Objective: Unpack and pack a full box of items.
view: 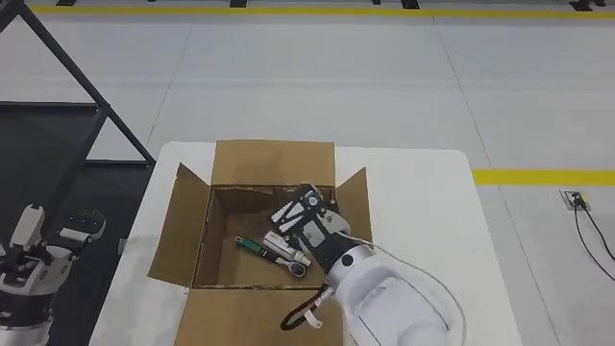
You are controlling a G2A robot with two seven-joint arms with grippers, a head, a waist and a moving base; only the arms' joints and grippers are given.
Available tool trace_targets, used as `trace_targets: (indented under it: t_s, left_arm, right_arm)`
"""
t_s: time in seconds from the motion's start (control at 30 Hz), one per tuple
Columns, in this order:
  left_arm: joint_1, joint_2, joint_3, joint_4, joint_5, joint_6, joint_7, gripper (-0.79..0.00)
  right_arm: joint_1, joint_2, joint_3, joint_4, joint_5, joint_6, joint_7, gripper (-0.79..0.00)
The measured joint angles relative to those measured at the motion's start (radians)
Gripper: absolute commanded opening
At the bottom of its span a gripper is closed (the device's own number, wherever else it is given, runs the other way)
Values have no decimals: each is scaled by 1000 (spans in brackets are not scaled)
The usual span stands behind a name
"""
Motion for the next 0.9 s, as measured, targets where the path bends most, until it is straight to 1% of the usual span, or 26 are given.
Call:
trace_targets:
  t_s: [0.07, 0.1, 0.13, 0.2, 0.23, 0.3, 0.5, 0.53, 0.57, 0.6, 0.63, 0.67, 0.73, 0.77, 0.83, 0.9]
  left_arm:
    - [0, 0, 1, 2, 8, 8, 3, 0]
    - [1, 1, 2, 4, 15, 16, -3, 0]
    - [1, 2, 3, 5, 22, 21, -13, 0]
    - [3, 4, 4, 9, 42, 22, -44, 0]
    - [3, 5, 4, 11, 51, 17, -55, 0]
    - [7, 7, 1, 14, 77, 7, -79, 0]
    - [10, 9, -4, 14, 97, 12, -97, 0]
    - [10, 9, -4, 14, 97, 12, -97, 0]
    - [10, 9, -4, 14, 97, 12, -97, 0]
    - [10, 9, -4, 14, 97, 12, -97, 0]
    - [10, 9, -4, 14, 97, 12, -97, 0]
    - [10, 9, -4, 14, 99, 13, -95, -145]
    - [9, 10, 2, 14, 130, 35, -78, -686]
    - [6, 11, 6, 15, 147, 52, -71, -785]
    - [-6, 14, 15, 21, 185, 96, -71, -785]
    - [-19, 20, 21, 31, 222, 131, -105, -785]
  right_arm:
    - [-47, 4, 66, -47, 80, 12, -58, -154]
    - [-82, 7, 116, -67, 161, 5, -104, -18]
    - [-107, 10, 158, -76, 224, -9, -137, 0]
    - [-158, 17, 257, -75, 363, -49, -195, 0]
    - [-173, 20, 294, -70, 414, -65, -206, 0]
    - [-181, 22, 335, -66, 480, -75, -208, 0]
    - [-179, 21, 319, -67, 454, -73, -206, 0]
    - [-179, 21, 319, -67, 454, -73, -206, -363]
    - [-179, 21, 319, -67, 455, -73, -206, -456]
    - [-180, 22, 318, -65, 455, -74, -207, -646]
    - [-181, 22, 316, -60, 456, -79, -209, -785]
    - [-182, 24, 316, -54, 458, -82, -213, -785]
    - [-180, 26, 334, -42, 473, -52, -215, -785]
    - [-178, 26, 344, -37, 482, -30, -203, -785]
    - [-166, 29, 372, -28, 513, 20, -149, -785]
    - [-151, 34, 407, -20, 524, 55, -75, -785]
